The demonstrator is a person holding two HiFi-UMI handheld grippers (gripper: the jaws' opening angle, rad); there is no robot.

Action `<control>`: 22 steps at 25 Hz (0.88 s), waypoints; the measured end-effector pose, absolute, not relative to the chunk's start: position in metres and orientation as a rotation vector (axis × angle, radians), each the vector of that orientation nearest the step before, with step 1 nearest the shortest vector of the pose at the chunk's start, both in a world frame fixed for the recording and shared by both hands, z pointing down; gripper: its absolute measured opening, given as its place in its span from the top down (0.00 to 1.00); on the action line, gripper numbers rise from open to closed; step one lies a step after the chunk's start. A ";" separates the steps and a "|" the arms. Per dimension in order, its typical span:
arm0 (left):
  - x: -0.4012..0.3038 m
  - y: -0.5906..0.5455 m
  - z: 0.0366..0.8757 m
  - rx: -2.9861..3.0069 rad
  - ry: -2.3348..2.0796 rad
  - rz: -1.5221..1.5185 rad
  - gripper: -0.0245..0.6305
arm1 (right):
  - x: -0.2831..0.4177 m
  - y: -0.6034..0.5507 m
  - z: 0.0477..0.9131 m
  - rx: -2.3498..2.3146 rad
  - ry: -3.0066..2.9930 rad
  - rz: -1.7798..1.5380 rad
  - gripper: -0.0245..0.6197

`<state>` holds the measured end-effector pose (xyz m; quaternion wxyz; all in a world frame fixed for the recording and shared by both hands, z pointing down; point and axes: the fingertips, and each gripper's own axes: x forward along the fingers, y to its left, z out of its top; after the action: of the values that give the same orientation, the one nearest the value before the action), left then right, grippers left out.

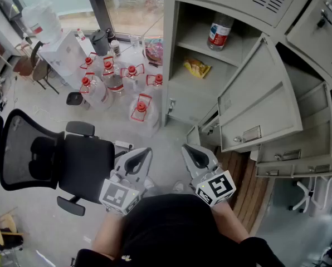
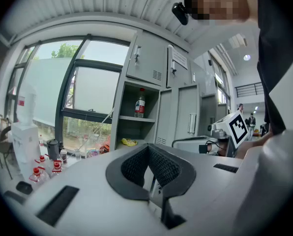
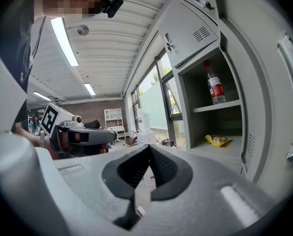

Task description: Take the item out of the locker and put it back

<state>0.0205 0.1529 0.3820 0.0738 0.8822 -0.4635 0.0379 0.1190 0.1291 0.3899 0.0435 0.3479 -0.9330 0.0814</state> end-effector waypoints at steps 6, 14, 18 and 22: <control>-0.003 0.151 0.390 2.521 -1.347 0.022 0.95 | 0.103 0.137 0.389 1.081 -2.838 0.240 0.97; -0.033 0.157 0.390 2.556 -1.325 0.032 0.95 | 0.079 0.139 0.388 1.160 -2.830 0.290 0.97; -0.057 0.161 0.391 2.582 -1.304 0.026 0.95 | 0.061 0.141 0.390 1.204 -2.803 0.297 0.97; -0.076 0.164 0.395 2.592 -1.272 0.012 0.95 | 0.050 0.140 0.394 1.263 -2.766 0.310 0.97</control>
<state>-0.0756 0.1636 0.3946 0.1269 0.8905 -0.4370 0.0041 0.0505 0.1404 0.3944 0.0425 0.4128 -0.9041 0.1015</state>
